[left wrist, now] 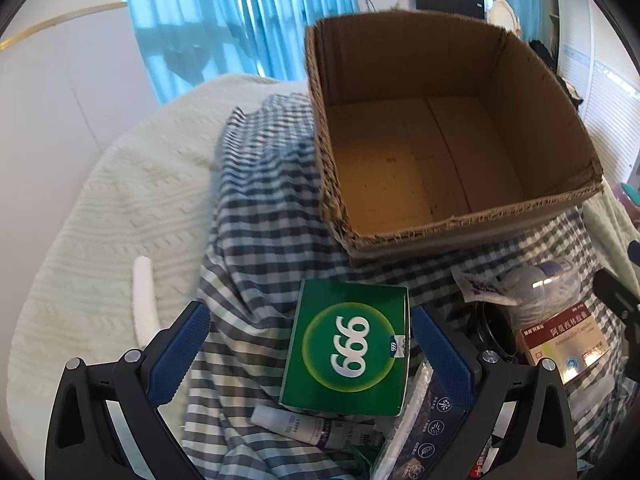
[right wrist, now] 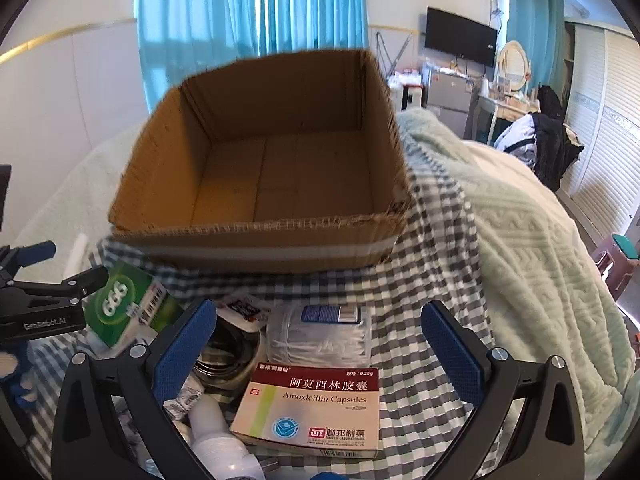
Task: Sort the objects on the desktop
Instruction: 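Grasp the green medicine box with the left tool while the right grasps the clear swab jar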
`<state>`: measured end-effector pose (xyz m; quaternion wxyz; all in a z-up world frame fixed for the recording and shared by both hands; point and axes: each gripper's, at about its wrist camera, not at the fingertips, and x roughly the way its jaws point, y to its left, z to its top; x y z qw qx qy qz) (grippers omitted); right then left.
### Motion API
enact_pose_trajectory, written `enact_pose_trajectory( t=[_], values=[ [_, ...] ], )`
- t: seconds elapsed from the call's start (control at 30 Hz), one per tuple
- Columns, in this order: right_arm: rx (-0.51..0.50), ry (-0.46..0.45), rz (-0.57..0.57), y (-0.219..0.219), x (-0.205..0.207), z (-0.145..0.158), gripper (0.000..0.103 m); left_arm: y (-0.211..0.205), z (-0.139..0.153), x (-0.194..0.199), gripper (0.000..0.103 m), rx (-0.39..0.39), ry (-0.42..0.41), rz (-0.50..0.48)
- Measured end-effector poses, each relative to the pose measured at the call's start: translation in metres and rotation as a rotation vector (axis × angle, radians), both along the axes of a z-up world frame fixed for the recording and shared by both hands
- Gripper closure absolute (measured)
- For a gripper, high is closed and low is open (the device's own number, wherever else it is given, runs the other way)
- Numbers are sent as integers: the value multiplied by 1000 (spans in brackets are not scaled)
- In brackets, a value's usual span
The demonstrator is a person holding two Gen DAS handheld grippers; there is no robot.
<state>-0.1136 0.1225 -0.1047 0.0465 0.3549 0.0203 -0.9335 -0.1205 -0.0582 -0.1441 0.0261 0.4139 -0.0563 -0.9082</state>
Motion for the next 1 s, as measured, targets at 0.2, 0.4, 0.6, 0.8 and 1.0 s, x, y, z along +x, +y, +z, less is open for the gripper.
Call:
enact_pose_trajectory(
  t=[0.2, 0.4, 0.6, 0.8, 1.0],
  values=[
    [15, -95, -6, -3, -20, -27, 0, 8, -17, -10, 0, 5, -49, -29],
    [21, -169, -15, -4, -36, -50, 0, 13, -37, -20, 0, -5, -112, -49],
    [30, -213, -19, -5, -45, -65, 0, 7, -55, -29, 0, 9, -173, -21],
    [40, -249, -20, -8, -52, -79, 0, 1, -77, -39, 8, 23, -244, -12],
    [15, -274, -18, -5, -55, -87, 15, 0, -80, -40, 23, 35, -242, -37]
  ],
)
